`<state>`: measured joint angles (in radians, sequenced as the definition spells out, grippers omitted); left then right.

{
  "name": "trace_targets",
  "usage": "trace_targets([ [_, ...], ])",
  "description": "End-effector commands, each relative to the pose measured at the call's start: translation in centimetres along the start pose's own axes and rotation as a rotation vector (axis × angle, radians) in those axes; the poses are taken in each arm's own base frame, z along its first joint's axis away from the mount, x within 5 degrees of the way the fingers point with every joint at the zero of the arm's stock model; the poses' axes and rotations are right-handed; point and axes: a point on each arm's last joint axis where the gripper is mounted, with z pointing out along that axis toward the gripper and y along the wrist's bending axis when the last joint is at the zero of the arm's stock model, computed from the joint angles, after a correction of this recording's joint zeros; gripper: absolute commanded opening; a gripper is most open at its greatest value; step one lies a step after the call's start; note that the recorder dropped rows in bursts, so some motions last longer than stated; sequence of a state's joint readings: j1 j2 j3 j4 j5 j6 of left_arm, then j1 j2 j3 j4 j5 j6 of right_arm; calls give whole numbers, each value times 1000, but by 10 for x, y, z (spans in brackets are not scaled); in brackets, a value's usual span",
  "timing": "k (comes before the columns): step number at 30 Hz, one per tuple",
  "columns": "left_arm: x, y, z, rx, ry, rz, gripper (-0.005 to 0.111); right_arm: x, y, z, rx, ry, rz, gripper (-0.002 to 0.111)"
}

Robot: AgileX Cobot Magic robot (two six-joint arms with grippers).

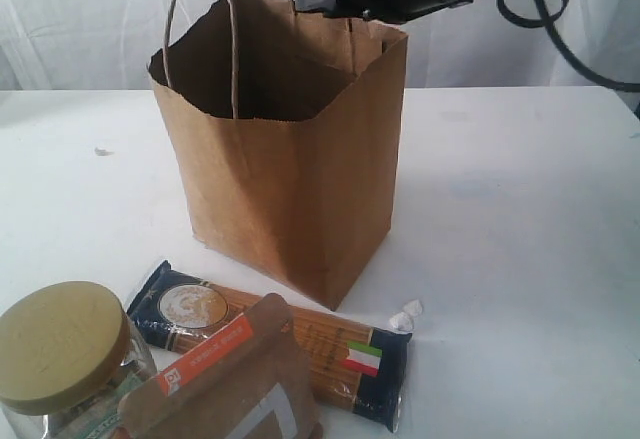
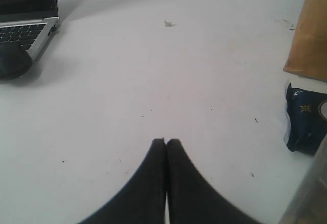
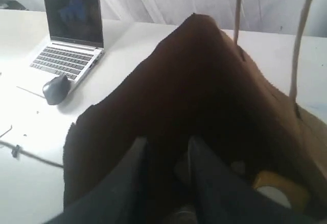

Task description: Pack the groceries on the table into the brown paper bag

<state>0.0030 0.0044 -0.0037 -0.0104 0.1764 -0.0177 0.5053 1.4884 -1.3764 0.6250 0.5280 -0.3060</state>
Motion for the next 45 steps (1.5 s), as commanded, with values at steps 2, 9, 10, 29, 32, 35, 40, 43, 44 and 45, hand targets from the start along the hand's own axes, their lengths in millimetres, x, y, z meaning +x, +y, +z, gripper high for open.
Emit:
trace_targets([
  [2,1,-1,0,8,-6,-6,0,-6,11,-53,73,33,-246,26],
  [9,1,-1,0,8,-6,-6,0,14,-8,-120,421,302,-514,4],
  [10,1,-1,0,8,-6,-6,0,17,-14,-126,493,345,-537,0],
  [29,1,-1,0,8,-6,-6,0,171,-86,-12,513,541,-208,0],
  [32,1,-1,0,8,-6,-6,0,181,-93,4,514,585,-183,7],
  [35,1,-1,0,8,-6,-6,0,186,-95,16,506,611,-125,19],
  [40,1,-1,0,8,-6,-6,0,190,-97,28,482,597,-77,31],
  [43,1,-1,0,8,-6,-6,0,190,-96,32,467,568,-33,31],
  [44,1,-1,0,8,-6,-6,0,189,-95,33,462,557,-17,31],
  [45,1,-1,0,8,-6,-6,0,189,-95,33,458,547,-8,31],
])
